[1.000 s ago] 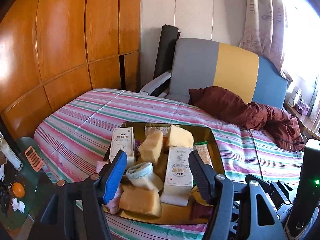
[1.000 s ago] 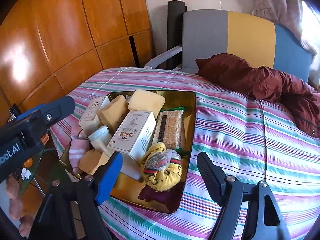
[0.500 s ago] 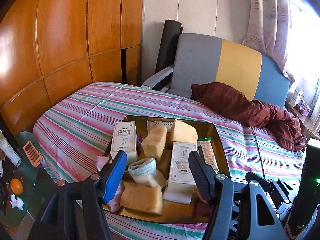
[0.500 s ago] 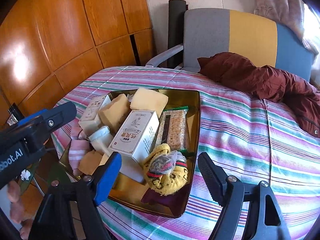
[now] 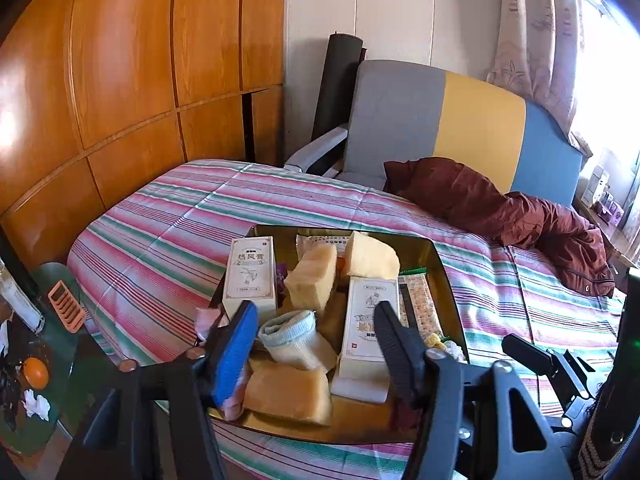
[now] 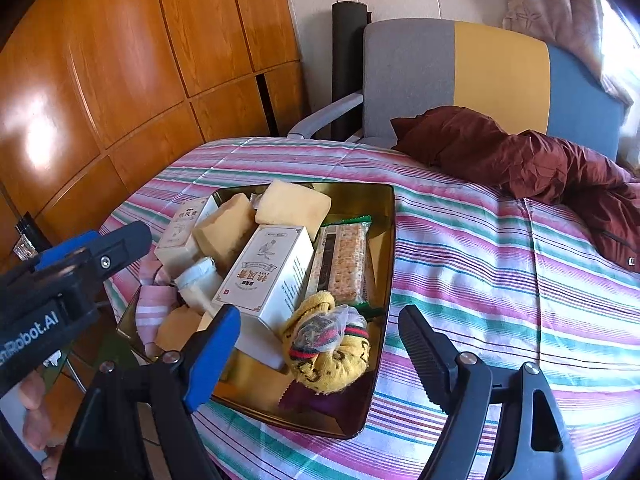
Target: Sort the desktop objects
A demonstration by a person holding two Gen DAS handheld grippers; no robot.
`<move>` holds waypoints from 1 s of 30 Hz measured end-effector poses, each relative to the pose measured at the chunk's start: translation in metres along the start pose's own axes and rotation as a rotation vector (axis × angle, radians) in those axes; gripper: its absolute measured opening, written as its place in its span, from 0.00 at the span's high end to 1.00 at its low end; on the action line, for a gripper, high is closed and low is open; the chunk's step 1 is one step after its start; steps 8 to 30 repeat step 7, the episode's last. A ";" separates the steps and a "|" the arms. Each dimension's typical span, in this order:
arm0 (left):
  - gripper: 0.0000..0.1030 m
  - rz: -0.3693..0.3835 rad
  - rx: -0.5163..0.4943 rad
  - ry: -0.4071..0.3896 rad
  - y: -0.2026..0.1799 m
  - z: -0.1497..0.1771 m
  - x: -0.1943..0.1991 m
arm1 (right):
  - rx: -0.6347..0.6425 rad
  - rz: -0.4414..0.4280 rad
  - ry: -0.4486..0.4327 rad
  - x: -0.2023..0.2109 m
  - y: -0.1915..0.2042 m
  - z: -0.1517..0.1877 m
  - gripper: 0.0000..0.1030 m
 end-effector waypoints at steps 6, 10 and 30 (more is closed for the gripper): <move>0.50 -0.011 -0.016 -0.019 0.000 -0.001 0.001 | 0.015 0.011 -0.015 0.004 0.001 -0.002 0.20; 0.50 -0.002 -0.024 -0.021 -0.001 -0.001 0.002 | 0.019 0.016 -0.023 0.006 0.001 -0.004 0.20; 0.50 -0.002 -0.024 -0.021 -0.001 -0.001 0.002 | 0.019 0.016 -0.023 0.006 0.001 -0.004 0.20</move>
Point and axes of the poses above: each gripper's, at about its wrist camera, not at the fingertips, and x roughly against the way its jaws point, y to its left, z to its underside, the point moved 10 cm from there along -x, roughly the way its jaws point, and after that the axes turned 12 degrees about -z, right-handed, at the moved point
